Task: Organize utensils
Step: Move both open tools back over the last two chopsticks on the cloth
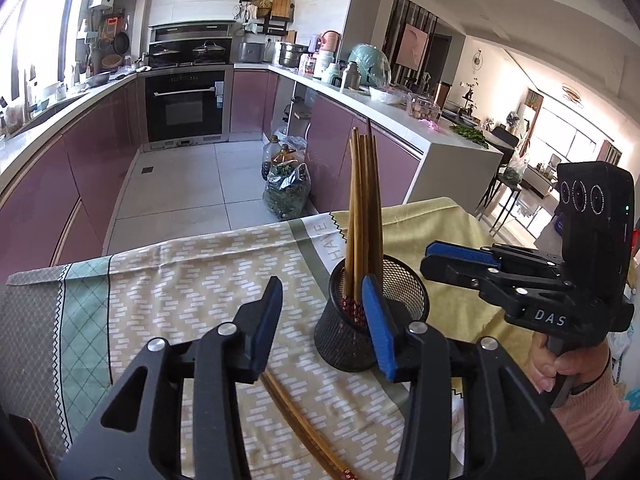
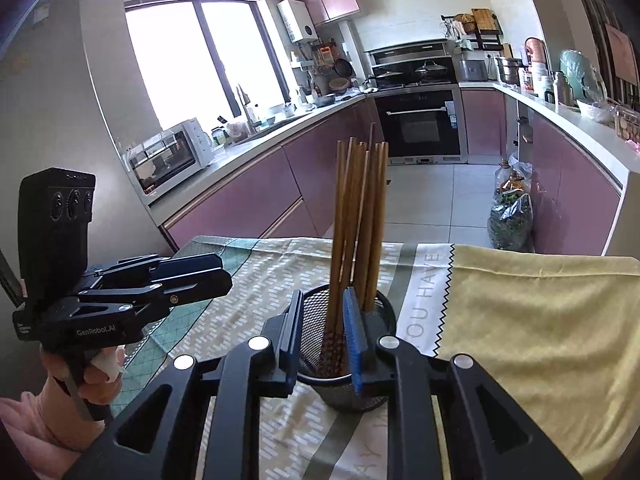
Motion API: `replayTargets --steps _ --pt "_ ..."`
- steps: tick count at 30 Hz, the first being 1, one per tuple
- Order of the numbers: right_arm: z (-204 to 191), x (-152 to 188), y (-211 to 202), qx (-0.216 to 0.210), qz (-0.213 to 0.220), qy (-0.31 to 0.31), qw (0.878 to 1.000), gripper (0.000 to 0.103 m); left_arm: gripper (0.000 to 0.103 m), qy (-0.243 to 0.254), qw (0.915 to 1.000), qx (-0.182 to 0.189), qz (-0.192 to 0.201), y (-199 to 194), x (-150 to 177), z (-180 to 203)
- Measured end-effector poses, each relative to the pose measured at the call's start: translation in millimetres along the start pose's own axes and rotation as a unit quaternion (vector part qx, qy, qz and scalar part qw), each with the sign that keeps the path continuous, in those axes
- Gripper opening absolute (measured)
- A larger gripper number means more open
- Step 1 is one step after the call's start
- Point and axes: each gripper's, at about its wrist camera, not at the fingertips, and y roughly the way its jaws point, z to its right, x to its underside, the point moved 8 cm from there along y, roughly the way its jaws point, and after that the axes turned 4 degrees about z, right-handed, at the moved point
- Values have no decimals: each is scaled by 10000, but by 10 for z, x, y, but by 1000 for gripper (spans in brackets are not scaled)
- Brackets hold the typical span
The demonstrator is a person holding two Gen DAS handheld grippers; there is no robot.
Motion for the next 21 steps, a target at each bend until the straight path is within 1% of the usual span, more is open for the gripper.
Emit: replayTargets --steps 2,3,4,6,8,10,12,14,15,17,21 --pt "-93 36 -70 -149 79 -19 9999 21 47 -48 10000 -69 49 -84 85 -77" --pt "-146 64 -97 -238 102 -23 9997 22 51 -70 9999 -95 55 -122 141 -113" --pt "-209 107 -112 -339 89 -42 9994 26 54 -78 9999 -125 62 -157 195 -145" --pt "-344 223 -99 -445 -6 -168 9989 30 70 -59 9995 -287 113 -228 307 -224" --pt "-472 384 -11 -506 -224 -295 9980 37 75 -102 9991 -406 96 -258 414 -311" --pt "-564 563 119 -491 -498 -395 9968 37 77 -139 9982 -581 43 -271 535 -388" --pt "-628 771 280 -459 -803 -443 9947 37 89 -197 9973 -713 33 -293 646 -448" --pt "-666 935 414 -427 -1054 -428 9926 37 95 -250 9958 -877 64 -324 728 -512" --pt "-677 1006 468 -399 -1155 -422 9916 37 97 -249 9950 -962 65 -335 774 -536" --pt "-703 1124 535 -330 -1293 -448 9900 37 97 -230 9934 -1123 15 -353 874 -583" --pt "-781 1264 599 -268 -1430 -541 9879 37 97 -336 9919 -1218 -125 -378 1052 -688"
